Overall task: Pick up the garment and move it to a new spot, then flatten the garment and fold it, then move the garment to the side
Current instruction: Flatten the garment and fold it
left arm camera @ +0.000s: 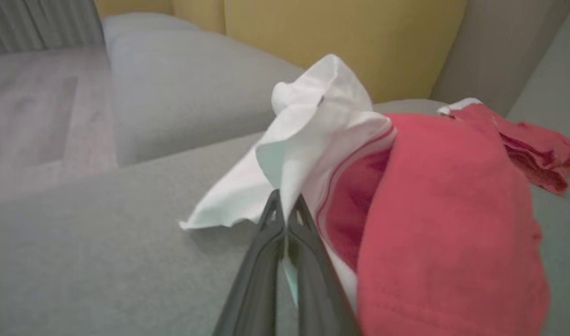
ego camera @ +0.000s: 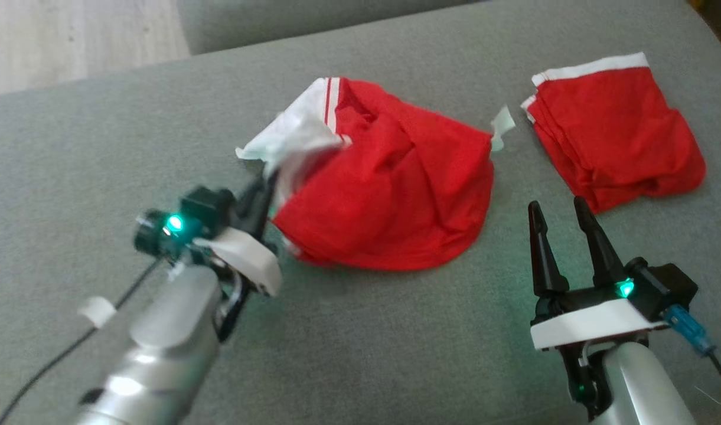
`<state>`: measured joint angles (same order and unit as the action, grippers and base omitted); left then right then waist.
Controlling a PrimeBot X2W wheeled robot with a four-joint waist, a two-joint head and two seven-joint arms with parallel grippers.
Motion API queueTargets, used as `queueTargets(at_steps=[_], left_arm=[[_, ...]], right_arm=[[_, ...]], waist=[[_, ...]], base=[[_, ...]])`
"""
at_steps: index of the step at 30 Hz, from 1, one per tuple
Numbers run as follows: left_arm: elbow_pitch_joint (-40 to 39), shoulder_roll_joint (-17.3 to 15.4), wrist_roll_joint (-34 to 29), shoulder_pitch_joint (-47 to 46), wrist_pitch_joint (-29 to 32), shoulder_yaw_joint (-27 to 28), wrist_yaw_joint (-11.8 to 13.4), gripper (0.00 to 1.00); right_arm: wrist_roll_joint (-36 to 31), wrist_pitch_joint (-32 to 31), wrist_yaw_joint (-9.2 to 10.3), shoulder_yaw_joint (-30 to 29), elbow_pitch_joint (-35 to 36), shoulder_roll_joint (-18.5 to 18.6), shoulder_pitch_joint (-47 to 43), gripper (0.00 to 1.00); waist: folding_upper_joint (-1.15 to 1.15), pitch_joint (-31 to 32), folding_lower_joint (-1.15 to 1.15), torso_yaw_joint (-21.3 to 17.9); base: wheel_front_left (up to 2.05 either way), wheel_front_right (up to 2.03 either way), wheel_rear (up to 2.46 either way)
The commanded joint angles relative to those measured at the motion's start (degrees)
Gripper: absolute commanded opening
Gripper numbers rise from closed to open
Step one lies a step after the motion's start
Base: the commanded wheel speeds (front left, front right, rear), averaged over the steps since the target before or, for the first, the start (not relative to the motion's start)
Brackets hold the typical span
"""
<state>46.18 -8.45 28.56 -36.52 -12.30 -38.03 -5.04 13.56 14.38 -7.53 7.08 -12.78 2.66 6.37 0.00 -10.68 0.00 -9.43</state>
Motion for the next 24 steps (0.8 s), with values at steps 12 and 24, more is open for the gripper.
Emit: queueTargets(at_steps=[12,24], left_arm=[[-20.03,-12.25,-9.53,-4.66,-2.68,9.78,5.41,0.00],[-27.11,-23.90,-17.15,3.74,-2.69,13.81,6.47,0.00]], right_arm=[[-0.21,0.62,0.04,1.67,0.87,0.21,-0.60,1.00],[-0.61,0.62,0.04,2.50,-0.03,0.21,-1.61,1.00]], waist=[[0.00,4.45,0.00,6.12],[0.00,6.39,0.00,12.13]], base=[[0.00,0.00,0.00],[0.00,0.00,0.00]])
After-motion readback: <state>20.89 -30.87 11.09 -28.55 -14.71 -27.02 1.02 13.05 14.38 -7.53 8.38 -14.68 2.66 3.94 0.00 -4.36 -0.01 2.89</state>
